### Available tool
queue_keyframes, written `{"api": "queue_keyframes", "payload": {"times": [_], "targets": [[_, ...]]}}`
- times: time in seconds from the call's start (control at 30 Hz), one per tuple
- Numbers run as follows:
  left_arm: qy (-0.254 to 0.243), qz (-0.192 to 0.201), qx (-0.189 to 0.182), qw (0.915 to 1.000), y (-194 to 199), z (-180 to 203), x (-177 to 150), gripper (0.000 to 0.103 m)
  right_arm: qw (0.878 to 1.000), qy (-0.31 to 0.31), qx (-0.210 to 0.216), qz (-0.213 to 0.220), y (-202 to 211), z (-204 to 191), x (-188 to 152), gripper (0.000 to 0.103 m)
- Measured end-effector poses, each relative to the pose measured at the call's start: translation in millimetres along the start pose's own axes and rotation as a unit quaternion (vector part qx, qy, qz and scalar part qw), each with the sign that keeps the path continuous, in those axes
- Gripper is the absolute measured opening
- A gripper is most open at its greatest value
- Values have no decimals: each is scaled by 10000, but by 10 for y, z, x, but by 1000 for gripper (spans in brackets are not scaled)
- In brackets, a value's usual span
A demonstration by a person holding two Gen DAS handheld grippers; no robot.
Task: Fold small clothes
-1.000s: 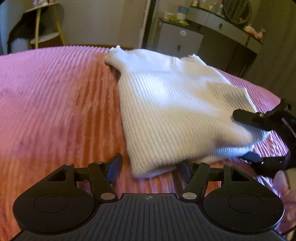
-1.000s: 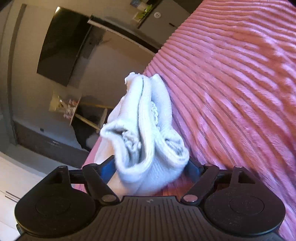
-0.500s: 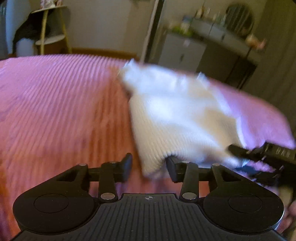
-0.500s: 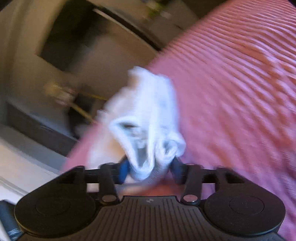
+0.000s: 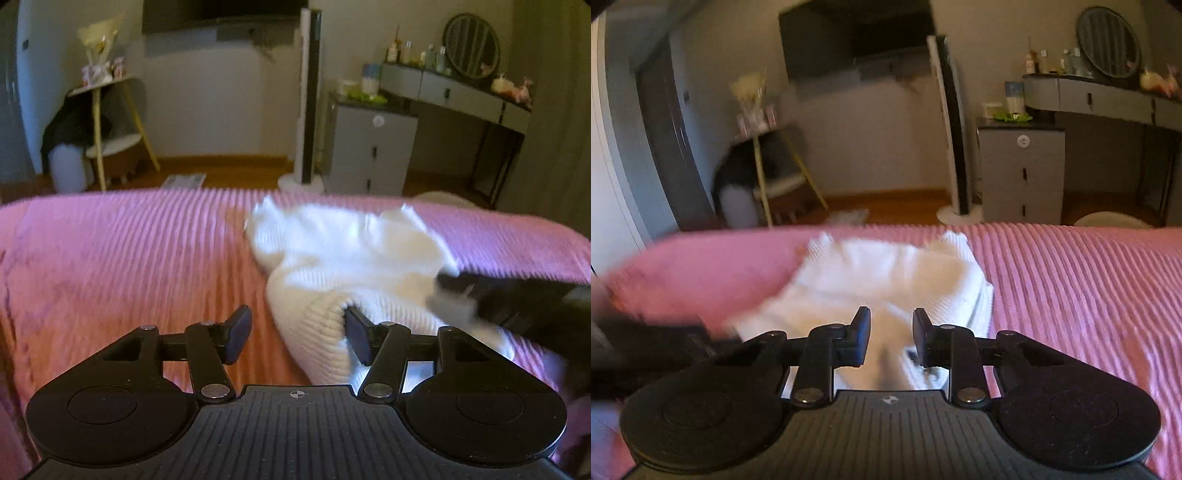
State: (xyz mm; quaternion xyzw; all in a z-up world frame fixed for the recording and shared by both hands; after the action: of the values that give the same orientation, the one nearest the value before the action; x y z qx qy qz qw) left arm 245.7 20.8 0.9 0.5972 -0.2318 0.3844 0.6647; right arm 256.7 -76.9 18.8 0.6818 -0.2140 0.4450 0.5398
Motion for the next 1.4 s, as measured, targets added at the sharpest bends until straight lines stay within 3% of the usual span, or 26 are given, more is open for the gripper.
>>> {"api": "queue_keyframes", "payload": {"times": [0.13, 0.23, 0.37, 0.43, 0.5, 0.6, 0.7, 0.8, 0.87, 1.0, 1.13, 1.27, 1.4], "targets": [[26, 355, -3, 9994, 259, -126, 77, 82, 9991, -108, 150, -382, -151, 97, -338, 25], [106, 657, 92, 9977, 329, -190, 205, 84, 9995, 11, 209, -251, -32, 58, -475, 25], [69, 432, -6, 9990, -37, -14, 206, 81, 9983, -475, 280, 194, 66, 64, -273, 26], [110, 352, -19, 9993, -251, 87, 147, 81, 9988, -329, 145, 322, 83, 62, -173, 26], [-18, 286, 98, 9995, -445, 178, 38, 81, 9995, -201, 13, 228, -30, 75, -161, 26], [-474, -9, 485, 9977, -739, 246, -234, 82, 9993, 91, -255, -269, -309, 129, -376, 25], [-378, 197, 377, 9984, -756, 194, -419, 82, 9983, 391, -357, -248, -340, 99, -527, 25], [-414, 326, 291, 9982, -747, 185, -462, 84, 9993, 254, -248, -125, -339, 149, -599, 25], [-336, 271, 296, 9986, -764, 159, -451, 92, 9998, 122, -167, -15, -335, 193, -634, 25], [223, -163, 175, 9995, -635, -36, -358, 94, 9999, -139, 41, -7, -237, 234, -527, 26], [510, -57, 156, 9986, -442, -152, -413, 94, 9986, -524, 29, 112, -137, 332, -319, 28], [423, -41, 249, 9988, -505, -165, -305, 94, 9993, -130, -331, 71, -317, 351, -45, 28], [533, 247, 323, 9977, -616, -129, -61, 94, 9985, 195, -476, -176, -632, 337, 26, 29]]}}
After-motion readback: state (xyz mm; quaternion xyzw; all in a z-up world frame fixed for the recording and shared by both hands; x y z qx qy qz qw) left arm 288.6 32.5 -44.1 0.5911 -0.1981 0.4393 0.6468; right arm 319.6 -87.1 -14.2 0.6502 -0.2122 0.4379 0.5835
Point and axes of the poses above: each gripper's, at about its wrist camera, not at the fingertips, and y roughly against the way its jaws point, z to its right, x to its top, the point moved 6 cm from there along -y, roughly the way its jaws point, and after that the axes turned 11 degrees about y, right-handed, at the moved point
